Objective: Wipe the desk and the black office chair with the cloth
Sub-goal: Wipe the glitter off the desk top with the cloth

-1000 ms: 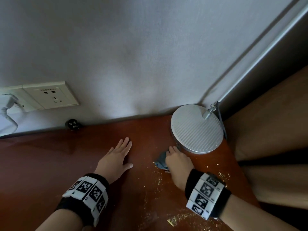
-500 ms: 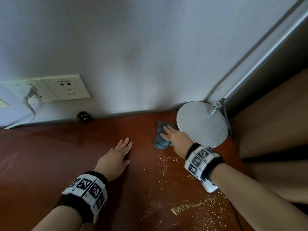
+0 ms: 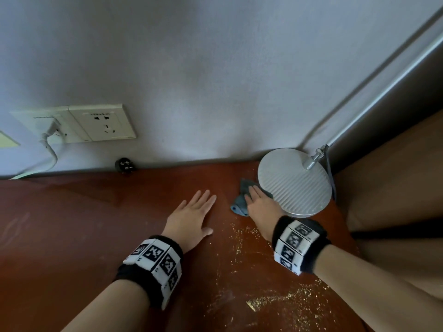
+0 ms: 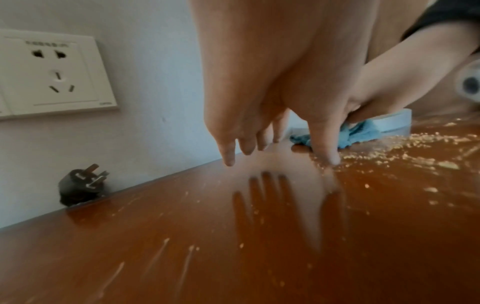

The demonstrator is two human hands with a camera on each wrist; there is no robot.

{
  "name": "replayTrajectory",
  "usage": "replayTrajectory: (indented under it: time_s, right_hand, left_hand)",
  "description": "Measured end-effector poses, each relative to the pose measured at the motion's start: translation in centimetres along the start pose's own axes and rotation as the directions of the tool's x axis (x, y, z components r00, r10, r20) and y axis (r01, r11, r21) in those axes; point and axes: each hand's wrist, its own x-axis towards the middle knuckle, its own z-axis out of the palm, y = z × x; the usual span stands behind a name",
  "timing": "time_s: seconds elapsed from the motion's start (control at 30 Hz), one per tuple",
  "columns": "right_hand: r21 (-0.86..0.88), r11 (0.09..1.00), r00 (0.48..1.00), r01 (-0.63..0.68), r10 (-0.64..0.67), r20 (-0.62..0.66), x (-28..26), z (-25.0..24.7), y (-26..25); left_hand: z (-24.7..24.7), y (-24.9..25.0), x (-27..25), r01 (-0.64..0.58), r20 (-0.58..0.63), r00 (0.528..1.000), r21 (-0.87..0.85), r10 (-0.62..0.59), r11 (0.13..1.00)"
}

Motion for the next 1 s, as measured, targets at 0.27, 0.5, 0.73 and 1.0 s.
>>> replayTrajectory:
  time_s: [0.27,0.5,0.73,1.0]
  right_hand:
    - [0.485,0.871,0.995,-0.082,0.098,-0.007,-3.2,2.5,1.7]
    - [0.396,0.916,0.994,0.064,-0.025,-0.104,0.5,1.9,-0.3]
    - [0.501,0.746,0.877,0.439,-0.477,-0.059,-7.7,3.1,-1.2]
    - [0.438,0.872,0.972,0.219,-0.159,-0.170,0.7,0.4,-0.5]
  left_hand:
    - [0.2,-1.3,-1.3,0.035,0.106,0.994,-0.017,-0.033,0.999]
    - [0.2,-3.0,-3.2,0.136,0.033,0.990,-0.078,-0.134,0.988]
    - [0.9,-4.0,-4.8,0.166,0.056,0.986,-0.114,-0.160,0.980]
    - [0.8,-5.3,-7.0,0.223,-0.015,0.974,-0.138,-0.227,0.965]
